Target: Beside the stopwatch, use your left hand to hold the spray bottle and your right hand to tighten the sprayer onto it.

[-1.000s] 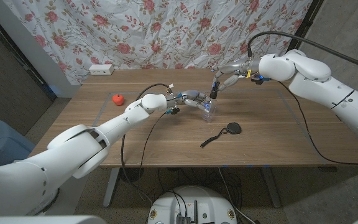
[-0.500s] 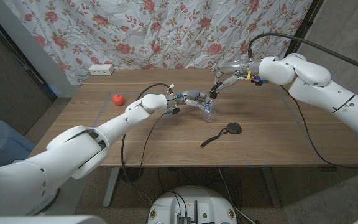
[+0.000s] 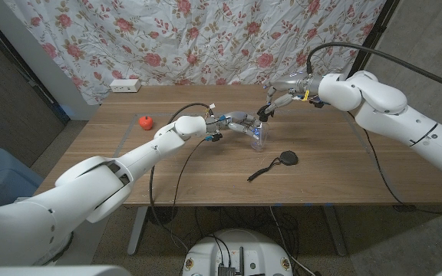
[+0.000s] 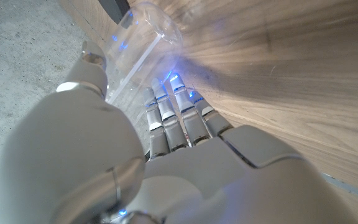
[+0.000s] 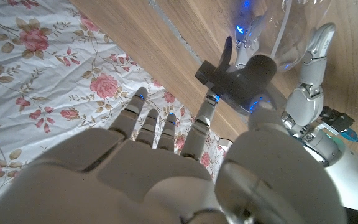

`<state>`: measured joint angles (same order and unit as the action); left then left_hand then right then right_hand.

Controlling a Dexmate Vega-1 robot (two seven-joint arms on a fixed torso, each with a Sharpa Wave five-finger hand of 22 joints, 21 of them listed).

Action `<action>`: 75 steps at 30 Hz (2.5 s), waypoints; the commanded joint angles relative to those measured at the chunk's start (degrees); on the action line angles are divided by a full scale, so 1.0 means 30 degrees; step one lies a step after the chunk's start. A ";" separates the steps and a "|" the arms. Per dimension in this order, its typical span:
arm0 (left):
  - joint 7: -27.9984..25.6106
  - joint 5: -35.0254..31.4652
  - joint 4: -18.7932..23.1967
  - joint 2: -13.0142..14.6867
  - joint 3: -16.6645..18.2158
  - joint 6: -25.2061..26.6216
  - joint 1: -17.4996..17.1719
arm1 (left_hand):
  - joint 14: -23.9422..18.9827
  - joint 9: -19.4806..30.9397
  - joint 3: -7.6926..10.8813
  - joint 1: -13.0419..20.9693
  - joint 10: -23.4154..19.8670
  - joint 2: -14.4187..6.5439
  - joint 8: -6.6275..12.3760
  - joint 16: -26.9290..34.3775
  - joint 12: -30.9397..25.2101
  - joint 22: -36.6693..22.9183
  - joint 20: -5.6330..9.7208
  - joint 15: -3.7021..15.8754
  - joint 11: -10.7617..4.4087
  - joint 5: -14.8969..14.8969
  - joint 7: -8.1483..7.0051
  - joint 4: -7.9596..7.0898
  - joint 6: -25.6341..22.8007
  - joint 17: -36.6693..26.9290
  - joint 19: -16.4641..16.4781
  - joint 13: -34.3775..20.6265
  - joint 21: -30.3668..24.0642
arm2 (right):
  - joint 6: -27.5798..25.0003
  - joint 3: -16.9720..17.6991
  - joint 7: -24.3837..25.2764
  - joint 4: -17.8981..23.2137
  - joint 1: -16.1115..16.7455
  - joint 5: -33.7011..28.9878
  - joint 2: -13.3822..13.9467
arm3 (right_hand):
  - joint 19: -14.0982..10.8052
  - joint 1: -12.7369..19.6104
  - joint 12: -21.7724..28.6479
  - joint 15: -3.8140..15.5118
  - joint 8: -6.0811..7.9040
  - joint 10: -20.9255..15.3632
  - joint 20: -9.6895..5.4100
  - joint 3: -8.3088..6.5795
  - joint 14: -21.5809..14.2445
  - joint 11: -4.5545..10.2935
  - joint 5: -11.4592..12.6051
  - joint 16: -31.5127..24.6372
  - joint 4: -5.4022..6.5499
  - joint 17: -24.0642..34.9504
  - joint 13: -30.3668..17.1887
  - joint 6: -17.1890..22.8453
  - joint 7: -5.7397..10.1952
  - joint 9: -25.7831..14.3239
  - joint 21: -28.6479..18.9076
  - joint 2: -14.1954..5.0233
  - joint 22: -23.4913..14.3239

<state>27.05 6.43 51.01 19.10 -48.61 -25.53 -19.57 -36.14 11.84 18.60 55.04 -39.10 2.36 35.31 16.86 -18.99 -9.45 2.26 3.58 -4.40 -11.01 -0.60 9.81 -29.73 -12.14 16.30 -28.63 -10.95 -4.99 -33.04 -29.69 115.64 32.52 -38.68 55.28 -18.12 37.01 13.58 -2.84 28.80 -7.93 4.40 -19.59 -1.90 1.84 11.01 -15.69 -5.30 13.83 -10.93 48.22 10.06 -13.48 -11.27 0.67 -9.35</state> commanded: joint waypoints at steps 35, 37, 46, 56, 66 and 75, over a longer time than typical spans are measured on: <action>-0.0785 -0.0382 0.2135 0.0755 0.0125 0.1250 -0.0585 | -0.0283 0.0036 0.0253 0.0622 -0.1883 -0.2298 0.5043 -0.0171 0.0117 -0.0087 0.1782 0.2504 -0.1660 -0.0140 -0.0679 -0.0147 -0.3444 -0.0014 0.0220 -0.0316 0.0000 | -0.3252 -0.0464 0.2130 0.1199 0.1710 -0.4066 -0.1386 | -0.2149 0.0019 0.0223 0.1166 0.1858 -0.3224 -0.0436 0.0115 -0.2377 0.0857 0.0122 -0.0829 -0.0876 -0.0099 0.0010 0.3795 -0.0107 -0.0218 -0.0172 -0.0301 -0.0077; -0.0873 -0.0373 0.2442 0.0894 0.0180 0.1376 -0.0725 | -0.0285 0.0034 0.0264 0.0624 -0.1882 -0.2298 0.5046 -0.0183 0.0125 -0.0087 0.1777 0.2503 -0.1661 -0.0142 -0.0697 -0.0138 -0.3443 -0.0012 0.0218 -0.0321 0.0002 | -0.3280 -0.0492 0.2122 0.1207 0.1689 -0.4171 -0.1439 | -0.2166 0.0065 0.0234 0.1201 0.1928 -0.3346 -0.0453 0.0102 -0.2439 0.0905 0.0125 -0.0848 -0.0915 -0.0103 0.0009 0.3949 -0.0119 -0.0221 -0.0154 -0.0311 -0.0079; -0.0950 -0.0308 0.3012 0.1218 0.0308 0.1559 -0.1034 | -0.0310 0.0028 0.0292 0.0610 -0.1883 -0.2346 0.5051 -0.0187 0.0157 -0.0087 0.1734 0.2474 -0.1656 -0.0148 -0.0666 -0.0139 -0.3421 -0.0043 0.0226 -0.0340 0.0001 | -0.3878 -0.0504 0.1792 0.1416 0.1799 -0.4767 -0.1575 | -0.2400 0.0110 0.0248 0.1409 0.2502 -0.4120 -0.0507 0.0128 -0.2836 0.1047 0.0113 -0.0968 -0.1016 -0.0113 0.0006 0.5251 -0.0295 -0.0248 -0.0079 -0.0314 -0.0090; -0.0706 -0.0295 0.2087 0.0878 0.0257 0.0885 -0.0636 | -0.0345 0.0021 0.0307 0.0598 -0.1893 -0.2330 0.5078 -0.0202 0.0189 -0.0087 0.1736 0.2453 -0.1648 -0.0148 -0.0689 -0.0114 -0.3452 -0.0056 0.0253 -0.0362 -0.0005 | -0.5945 -0.0635 0.0252 0.1759 0.1941 -0.5560 -0.2144 | -0.2582 0.0272 0.0156 0.1503 0.2589 -0.4460 -0.0490 0.0139 -0.3280 0.1013 0.0115 -0.1088 -0.1184 -0.0158 0.0010 0.5606 -0.0628 -0.0094 -0.0041 -0.0193 -0.0095; -0.0601 -0.0301 0.1909 0.0772 0.0223 0.0726 -0.0524 | -0.0363 0.0014 0.0335 0.0541 -0.1930 -0.2370 0.5090 -0.0228 0.0209 -0.0087 0.1724 0.2465 -0.1636 -0.0150 -0.0668 -0.0137 -0.3447 -0.0071 0.0261 -0.0383 -0.0005 | -0.7216 -0.0920 -0.0471 0.1668 0.1650 -0.5887 -0.2780 | -0.2932 0.0589 0.0180 0.1358 0.2568 -0.5154 -0.0407 0.0127 -0.3901 0.0785 0.0153 -0.1254 -0.1337 -0.0221 0.0013 0.6216 -0.0884 0.0380 -0.0070 -0.0027 -0.0105; -0.0632 -0.0277 0.2534 0.1008 0.0265 0.1115 -0.0770 | -0.0331 0.0009 0.0375 0.0504 -0.1921 -0.2421 0.5092 -0.0273 0.0244 -0.0087 0.1696 0.2464 -0.1616 -0.0154 -0.0656 -0.0150 -0.3424 -0.0079 0.0270 -0.0403 -0.0005 | -0.7279 -0.0979 0.0004 0.1524 0.1483 -0.5148 -0.3035 | -0.3246 0.0518 0.0219 0.1462 0.2762 -0.5795 -0.0333 0.0186 -0.4348 0.0734 0.0145 -0.1391 -0.1207 -0.0210 0.0013 0.6855 -0.1042 0.0453 -0.0100 -0.0031 -0.0118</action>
<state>25.02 5.48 57.37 21.69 -47.86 -22.80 -21.44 -36.65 11.50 18.67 52.50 -39.45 -0.18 31.43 16.19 -18.18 -9.45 2.36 3.48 -4.06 -11.06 1.41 9.88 -31.69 -12.12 16.82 -29.53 -10.95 -25.21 -35.50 -29.93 120.62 37.61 -55.43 47.36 -26.96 38.02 14.00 1.45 36.48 -24.13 3.38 -19.06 -14.17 4.12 11.30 -19.50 -9.19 13.04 -10.96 67.89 6.98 -11.98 -11.27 0.74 -9.47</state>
